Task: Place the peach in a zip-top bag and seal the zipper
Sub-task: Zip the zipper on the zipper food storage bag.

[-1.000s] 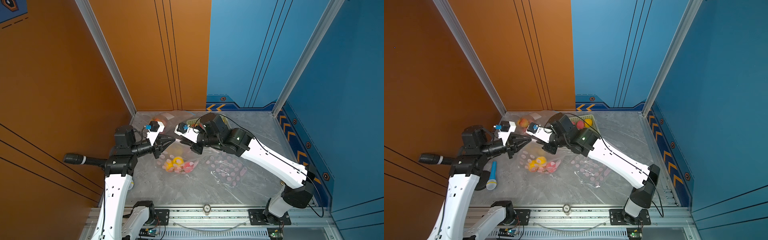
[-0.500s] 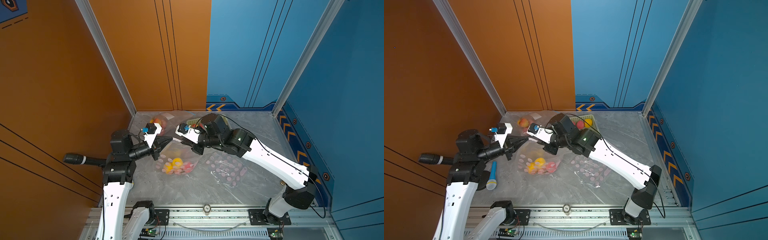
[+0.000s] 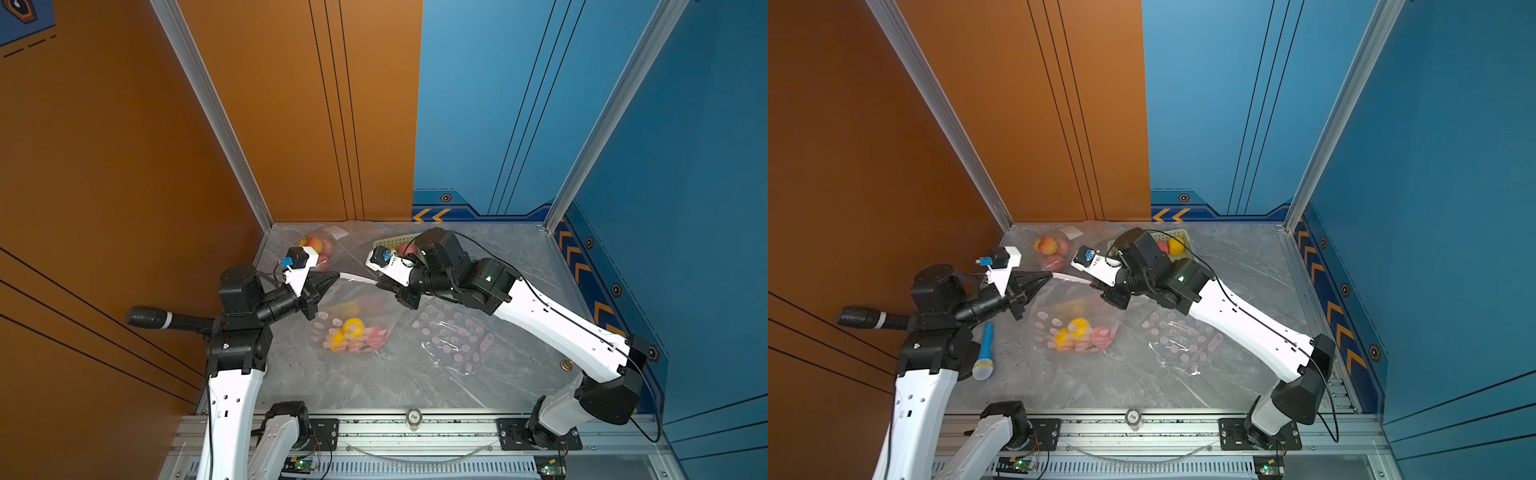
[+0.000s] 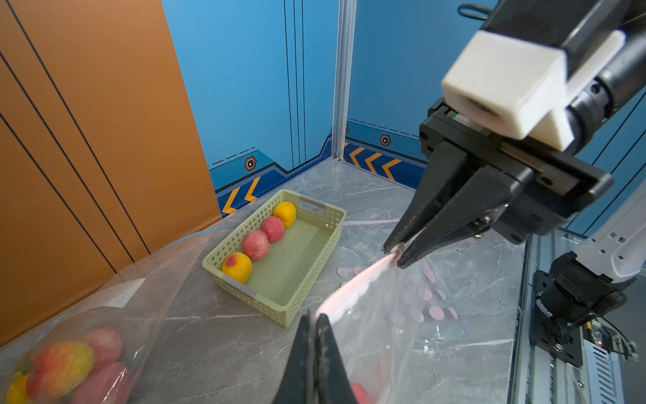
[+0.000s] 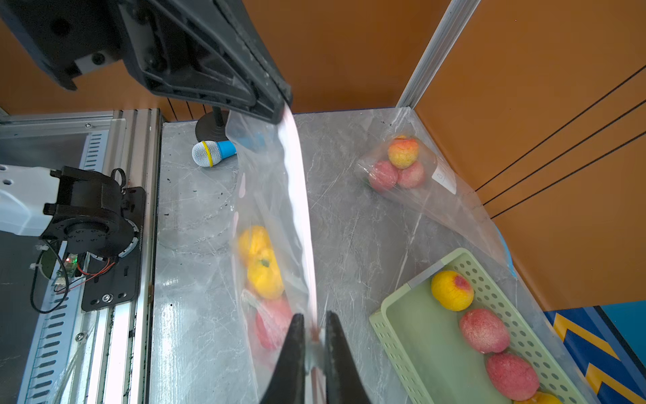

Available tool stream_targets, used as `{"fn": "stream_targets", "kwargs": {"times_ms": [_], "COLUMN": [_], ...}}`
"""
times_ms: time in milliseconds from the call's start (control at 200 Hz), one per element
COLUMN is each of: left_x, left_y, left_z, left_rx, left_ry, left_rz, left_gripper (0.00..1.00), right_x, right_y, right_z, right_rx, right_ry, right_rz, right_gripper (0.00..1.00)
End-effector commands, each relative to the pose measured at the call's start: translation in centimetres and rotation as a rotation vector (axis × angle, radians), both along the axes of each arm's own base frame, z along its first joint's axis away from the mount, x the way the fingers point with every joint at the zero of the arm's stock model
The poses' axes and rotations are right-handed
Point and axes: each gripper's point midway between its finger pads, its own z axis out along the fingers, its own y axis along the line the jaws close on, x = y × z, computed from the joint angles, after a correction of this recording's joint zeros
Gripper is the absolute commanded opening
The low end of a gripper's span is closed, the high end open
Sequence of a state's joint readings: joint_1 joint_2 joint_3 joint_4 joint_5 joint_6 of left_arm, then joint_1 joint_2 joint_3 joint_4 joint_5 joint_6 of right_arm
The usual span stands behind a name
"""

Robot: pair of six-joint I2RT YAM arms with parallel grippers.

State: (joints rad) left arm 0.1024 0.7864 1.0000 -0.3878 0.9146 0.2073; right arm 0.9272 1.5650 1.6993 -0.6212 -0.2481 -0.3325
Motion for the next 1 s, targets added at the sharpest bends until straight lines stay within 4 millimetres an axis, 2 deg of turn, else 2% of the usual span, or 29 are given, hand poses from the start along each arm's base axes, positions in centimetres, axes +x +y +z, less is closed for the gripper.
{"fn": "stream_targets", "kwargs": {"times_ms": [0, 586, 996], "left_x": [0.5, 1.2, 2.3], "left_y": [1.0, 2.3, 4.3], "left_z": [0.5, 0.7, 0.2], "left_rx": [0.004, -0.013, -0.023], "left_ry": [-0.033, -0.035, -0.017], "left_rz": [0.066, 0.149, 0.276], "left_gripper": [0.0, 0.0, 0.0], "right_x": [-0.2, 0.9, 1.3], "right_y": [-2.2, -5.9, -8.4], "right_z": [-1.0, -2.5, -2.9], "right_rx": [-0.035, -0.034, -0.031], "right_ry": [0.054, 0.112, 0.128], "right_rz": [-0.039, -0.125, -0.187], "right_gripper": [0.0, 0.0, 0.0]}}
